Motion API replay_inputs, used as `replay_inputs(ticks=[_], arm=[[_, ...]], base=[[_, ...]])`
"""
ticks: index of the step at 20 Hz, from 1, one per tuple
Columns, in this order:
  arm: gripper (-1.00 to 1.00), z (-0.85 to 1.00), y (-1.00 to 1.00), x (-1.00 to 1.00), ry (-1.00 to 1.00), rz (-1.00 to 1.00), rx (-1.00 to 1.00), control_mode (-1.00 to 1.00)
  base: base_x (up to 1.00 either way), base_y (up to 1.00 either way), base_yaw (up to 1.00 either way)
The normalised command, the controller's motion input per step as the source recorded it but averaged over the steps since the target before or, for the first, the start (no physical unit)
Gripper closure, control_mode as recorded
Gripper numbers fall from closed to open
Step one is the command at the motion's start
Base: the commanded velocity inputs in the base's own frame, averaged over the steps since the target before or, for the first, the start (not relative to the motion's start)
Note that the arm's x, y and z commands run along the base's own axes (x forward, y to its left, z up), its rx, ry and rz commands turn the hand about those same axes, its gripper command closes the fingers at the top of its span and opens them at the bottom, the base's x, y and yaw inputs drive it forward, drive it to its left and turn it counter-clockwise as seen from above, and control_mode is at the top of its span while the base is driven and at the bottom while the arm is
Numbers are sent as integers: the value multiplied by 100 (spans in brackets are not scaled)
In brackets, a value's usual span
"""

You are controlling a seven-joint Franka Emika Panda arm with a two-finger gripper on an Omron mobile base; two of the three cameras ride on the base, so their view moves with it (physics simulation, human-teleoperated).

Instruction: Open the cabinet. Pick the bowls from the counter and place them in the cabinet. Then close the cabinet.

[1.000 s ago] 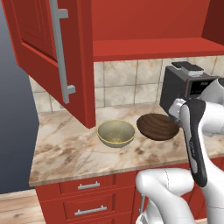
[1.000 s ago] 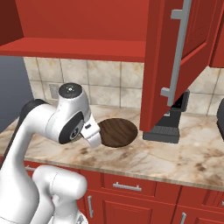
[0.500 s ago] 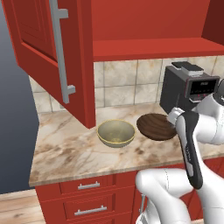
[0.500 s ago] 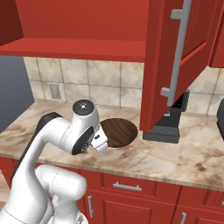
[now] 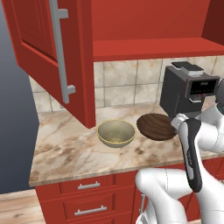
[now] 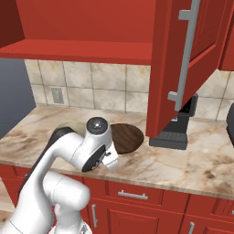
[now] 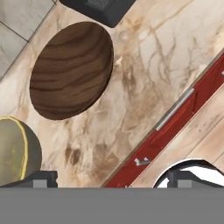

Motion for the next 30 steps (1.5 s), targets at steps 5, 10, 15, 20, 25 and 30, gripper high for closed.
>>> replay_inputs(ticks=[5,10,15,20,25,30], arm=[[-100,-33,-9,22,0,0,1,-100],[-100,-24,-11,35,0,0,0,-100],[-100,-4,-13,41,0,0,3,-100],[-100,-4,-18,39,0,0,1,-100],[-100,-19,-19,43,0,0,0,-100],[-100,-30,-17,39,0,0,0,-100]], base=[[0,0,0],[0,0,0],[0,0,0],[0,0,0],[0,0,0],[0,0,0]])
